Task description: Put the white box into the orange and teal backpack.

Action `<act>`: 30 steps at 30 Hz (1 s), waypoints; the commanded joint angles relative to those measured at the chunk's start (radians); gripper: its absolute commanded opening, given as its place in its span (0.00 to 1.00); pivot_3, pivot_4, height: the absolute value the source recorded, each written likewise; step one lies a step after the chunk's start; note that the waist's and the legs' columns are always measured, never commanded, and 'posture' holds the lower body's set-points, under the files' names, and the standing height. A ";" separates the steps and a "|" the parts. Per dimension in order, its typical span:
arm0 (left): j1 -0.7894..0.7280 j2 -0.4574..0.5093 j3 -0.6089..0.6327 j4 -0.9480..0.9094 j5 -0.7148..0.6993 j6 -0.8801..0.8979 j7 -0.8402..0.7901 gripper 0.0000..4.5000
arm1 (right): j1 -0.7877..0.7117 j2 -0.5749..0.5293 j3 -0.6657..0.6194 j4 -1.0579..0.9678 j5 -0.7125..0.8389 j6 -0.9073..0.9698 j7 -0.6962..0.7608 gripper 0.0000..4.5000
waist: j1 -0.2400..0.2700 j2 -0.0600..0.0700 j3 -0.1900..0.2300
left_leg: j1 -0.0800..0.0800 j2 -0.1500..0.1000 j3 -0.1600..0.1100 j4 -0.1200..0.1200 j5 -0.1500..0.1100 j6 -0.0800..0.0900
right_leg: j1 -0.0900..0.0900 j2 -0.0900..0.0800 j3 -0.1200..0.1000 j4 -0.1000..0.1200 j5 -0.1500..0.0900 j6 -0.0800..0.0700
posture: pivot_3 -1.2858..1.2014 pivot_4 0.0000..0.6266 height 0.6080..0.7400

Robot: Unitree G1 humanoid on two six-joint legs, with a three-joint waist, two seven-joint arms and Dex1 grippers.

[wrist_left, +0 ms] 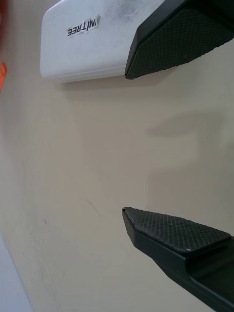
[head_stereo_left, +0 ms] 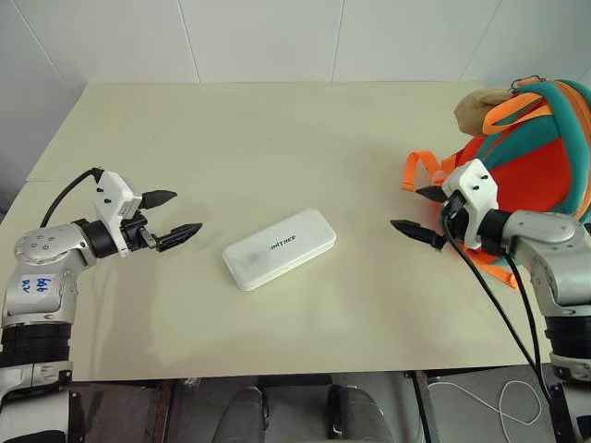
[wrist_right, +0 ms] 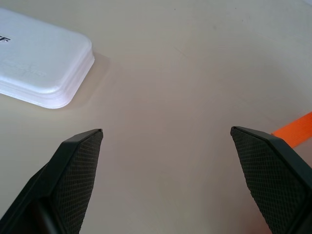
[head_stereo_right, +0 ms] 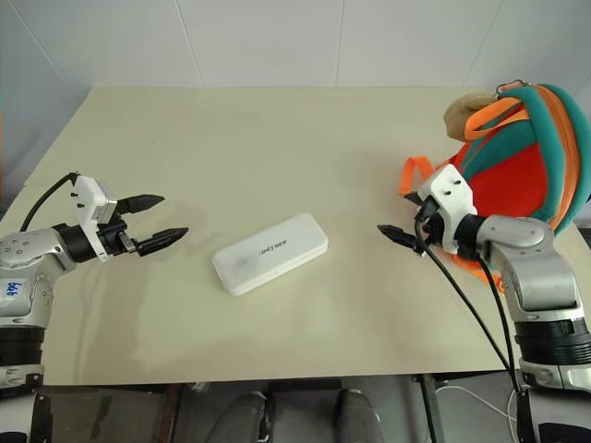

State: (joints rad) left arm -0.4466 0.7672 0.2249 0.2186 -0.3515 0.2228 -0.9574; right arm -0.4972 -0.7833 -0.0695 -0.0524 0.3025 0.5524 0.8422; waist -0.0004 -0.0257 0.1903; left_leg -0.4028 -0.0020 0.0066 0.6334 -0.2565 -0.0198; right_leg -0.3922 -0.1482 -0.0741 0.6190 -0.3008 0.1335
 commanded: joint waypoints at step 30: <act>0.233 0.045 0.039 -0.310 -0.136 0.387 0.073 0.00 | -0.173 0.226 0.162 0.244 -0.214 -0.198 -0.172 0.00 | -0.004 0.000 0.000 | 0.000 0.001 0.001 0.001 -0.001 0.001 | -0.001 0.000 0.003 0.001 0.001 0.000 | 0.52 0.24 1.00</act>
State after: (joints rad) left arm -0.2195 0.7949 0.2634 -0.0504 -0.4544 0.5528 -0.8812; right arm -0.6447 -0.5629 0.0879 0.1899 0.1103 0.3911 0.6953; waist -0.0046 -0.0257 0.1903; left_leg -0.4026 -0.0014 0.0081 0.6342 -0.2576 -0.0189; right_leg -0.3936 -0.1479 -0.0714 0.6198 -0.3001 0.1330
